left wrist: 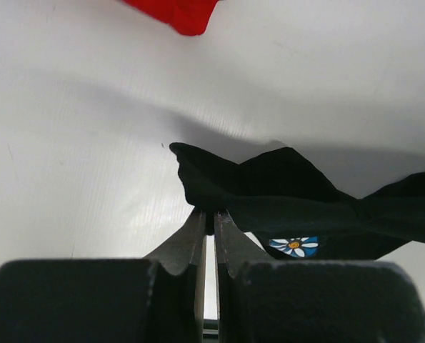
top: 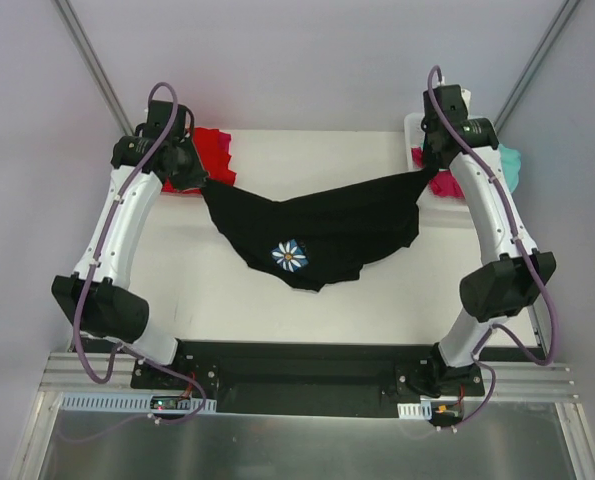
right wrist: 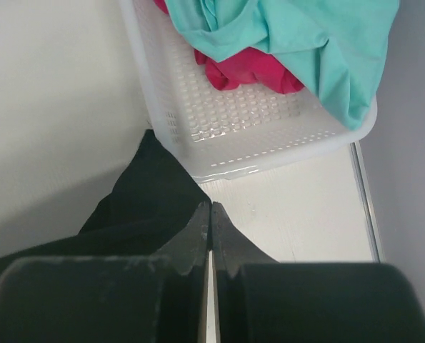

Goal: Fold and stack the t-shirts

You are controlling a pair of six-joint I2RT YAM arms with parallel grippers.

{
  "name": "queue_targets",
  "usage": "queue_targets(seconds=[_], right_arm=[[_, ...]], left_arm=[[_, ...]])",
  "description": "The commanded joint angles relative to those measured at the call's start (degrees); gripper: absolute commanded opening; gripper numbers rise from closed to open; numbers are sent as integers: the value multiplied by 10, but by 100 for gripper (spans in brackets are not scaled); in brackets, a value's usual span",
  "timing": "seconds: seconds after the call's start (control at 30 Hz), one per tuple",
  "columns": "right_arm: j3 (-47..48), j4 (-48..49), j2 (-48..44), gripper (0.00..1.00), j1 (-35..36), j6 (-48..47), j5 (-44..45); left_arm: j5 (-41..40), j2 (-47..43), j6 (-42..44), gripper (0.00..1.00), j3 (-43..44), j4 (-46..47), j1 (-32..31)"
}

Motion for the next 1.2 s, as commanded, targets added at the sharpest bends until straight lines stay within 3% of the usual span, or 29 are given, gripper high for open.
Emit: queue_targets(seconds=[0.0,0.17,0.47,0.63,0.93,1.03,1.17], right_arm=[[141,-49,30,1,-3,-33,-21],[199,-47,50,1,-10,-50,-26],[116,44,-4,1,-12,-58,-26],[112,69,-46,1,-12,-67,-19],[36,54,-156,1,19,-66,-59],[6,44,-213,1,65,-79,-34],[32,-2,-260,1,121,-80,-10]], left_arm=[[7,48,30,0,92,3,16],[12,92,39,0,168,2,28],[29,128,51,0,273,-6,58],[30,110,48,0,291,-7,66],[73,-26,52,0,217,12,66],[79,-90,52,0,186,26,66],[97,-146,54,0,215,7,65]])
